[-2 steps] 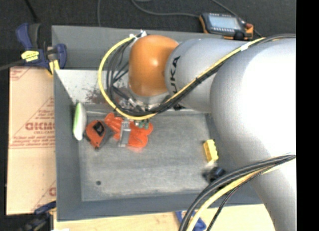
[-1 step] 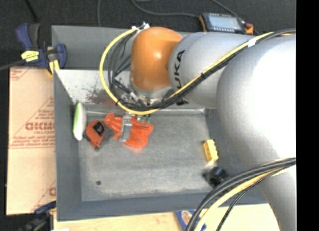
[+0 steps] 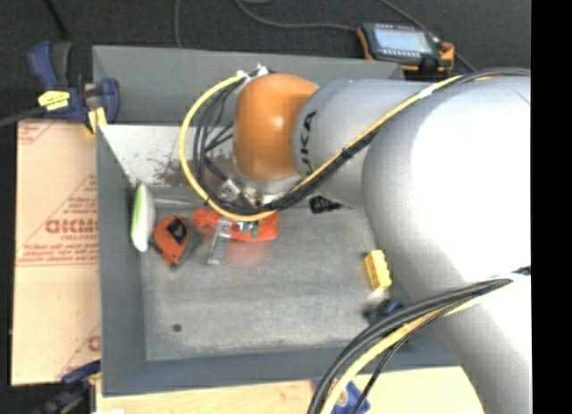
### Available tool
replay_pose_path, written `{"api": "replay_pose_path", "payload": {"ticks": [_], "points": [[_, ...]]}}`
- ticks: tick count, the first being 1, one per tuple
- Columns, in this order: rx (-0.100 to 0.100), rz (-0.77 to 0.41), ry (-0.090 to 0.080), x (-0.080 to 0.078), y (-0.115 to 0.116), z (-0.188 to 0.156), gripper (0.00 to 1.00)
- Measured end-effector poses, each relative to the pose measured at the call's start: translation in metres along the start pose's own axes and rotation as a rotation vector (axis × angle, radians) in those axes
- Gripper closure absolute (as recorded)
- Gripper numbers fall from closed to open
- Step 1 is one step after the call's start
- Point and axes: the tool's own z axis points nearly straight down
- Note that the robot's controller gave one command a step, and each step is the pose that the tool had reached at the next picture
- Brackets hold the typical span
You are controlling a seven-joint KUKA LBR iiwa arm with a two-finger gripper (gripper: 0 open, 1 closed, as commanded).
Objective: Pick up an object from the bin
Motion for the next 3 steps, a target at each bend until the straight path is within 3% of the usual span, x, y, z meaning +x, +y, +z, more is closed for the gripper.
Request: {"api": "replay_pose_path", "payload": {"ticks": [1, 3], "points": [[-0.009, 0.006, -0.016, -0.0038, 0.004, 0.0191, 1.0], [-0.006, 0.007, -0.01, -0.0026, 0.0035, 0.0151, 1.0]]}}
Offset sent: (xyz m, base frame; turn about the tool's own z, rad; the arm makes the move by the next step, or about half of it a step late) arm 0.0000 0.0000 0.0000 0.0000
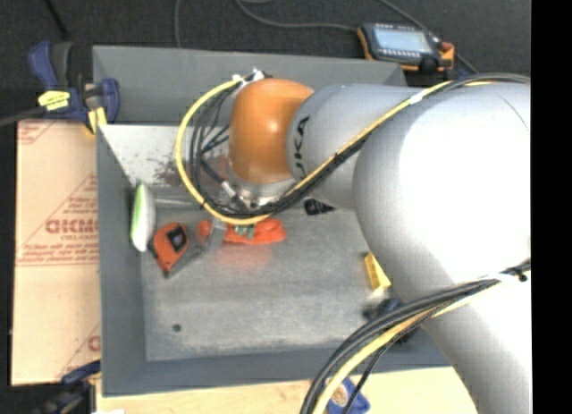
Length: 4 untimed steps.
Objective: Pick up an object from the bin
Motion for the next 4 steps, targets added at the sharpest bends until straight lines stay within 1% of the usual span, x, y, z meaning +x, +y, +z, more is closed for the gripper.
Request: {"api": "replay_pose_path", "payload": {"ticks": [1, 2, 3, 4], "points": [[0.008, 0.0, 0.017, 0.003, -0.002, -0.014, 1.0], [0.01, 0.0, 0.019, 0.003, -0.002, -0.034, 1.0], [0.006, 0.0, 0.012, 0.001, -0.001, -0.052, 1.0], [0.005, 0.0, 0.009, 0.0, -0.001, -0.059, 1.0]]}}
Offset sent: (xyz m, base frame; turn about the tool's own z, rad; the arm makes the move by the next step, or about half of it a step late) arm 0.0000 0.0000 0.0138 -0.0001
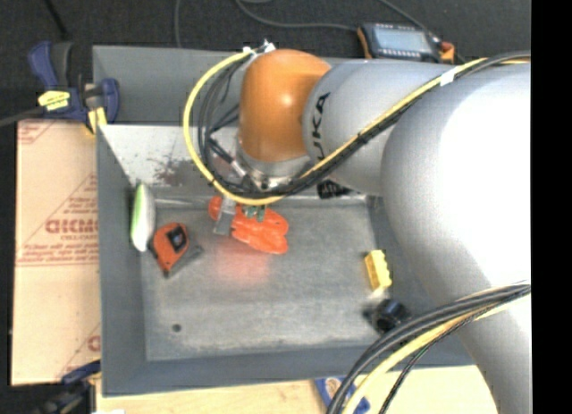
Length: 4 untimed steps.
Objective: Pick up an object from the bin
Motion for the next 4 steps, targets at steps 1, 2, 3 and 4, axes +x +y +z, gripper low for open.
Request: {"api": "replay_pose_path", "payload": {"ticks": [1, 2, 3, 4], "points": [[0.002, 0.0, 0.005, 0.001, -0.001, -0.006, 1.0], [0.005, 0.001, 0.011, 0.001, -0.001, -0.017, 1.0], [0.003, 0.001, 0.006, 0.0, -0.001, -0.034, 1.0], [0.002, 0.001, 0.004, -0.001, -0.001, -0.043, 1.0]]}}
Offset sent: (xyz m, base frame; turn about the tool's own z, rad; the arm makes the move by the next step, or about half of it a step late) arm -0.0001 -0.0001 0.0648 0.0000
